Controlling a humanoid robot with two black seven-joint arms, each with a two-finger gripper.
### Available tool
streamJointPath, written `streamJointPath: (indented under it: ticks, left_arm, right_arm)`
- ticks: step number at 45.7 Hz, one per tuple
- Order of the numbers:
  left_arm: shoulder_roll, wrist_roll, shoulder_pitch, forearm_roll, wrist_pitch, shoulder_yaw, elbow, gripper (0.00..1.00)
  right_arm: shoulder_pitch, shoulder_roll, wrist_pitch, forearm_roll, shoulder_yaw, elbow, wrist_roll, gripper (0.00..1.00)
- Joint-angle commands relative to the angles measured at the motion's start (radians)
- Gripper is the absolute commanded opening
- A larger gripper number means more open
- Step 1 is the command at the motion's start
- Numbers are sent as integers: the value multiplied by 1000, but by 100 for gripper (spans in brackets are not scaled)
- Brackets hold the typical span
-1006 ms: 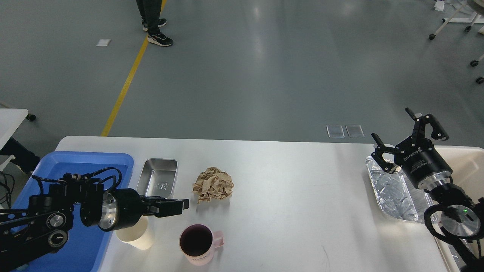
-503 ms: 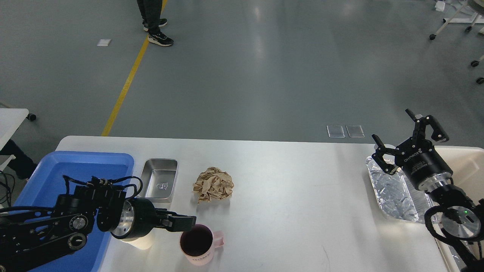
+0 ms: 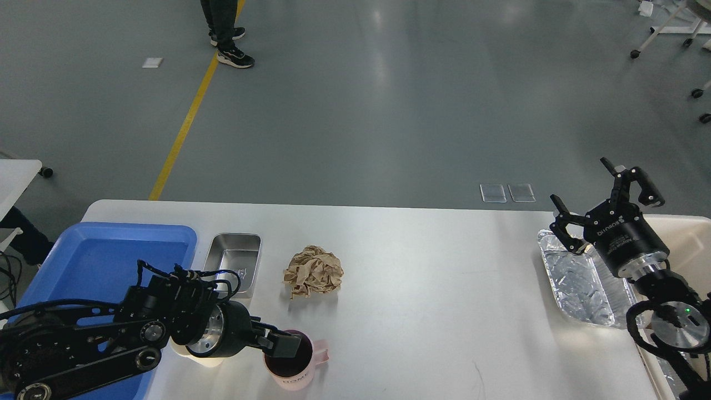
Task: Tidy desktop
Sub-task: 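Reach the left gripper to the pink mug and grasp it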
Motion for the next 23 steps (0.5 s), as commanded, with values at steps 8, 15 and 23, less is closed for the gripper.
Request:
streamJointPath:
  ticks: [8, 15, 23]
  left_arm:
    - [-3, -1, -21, 16, -61, 30, 2, 72]
    - [0, -1, -21, 17, -78, 31, 2, 65]
    - [0, -2, -23, 42, -101, 35, 2, 51]
  right_arm:
    - [0, -1, 0, 0, 3, 0, 0, 100]
    - [0, -2, 0, 0, 4, -2, 0, 100]
    - [0, -9, 0, 0, 6, -2, 1, 100]
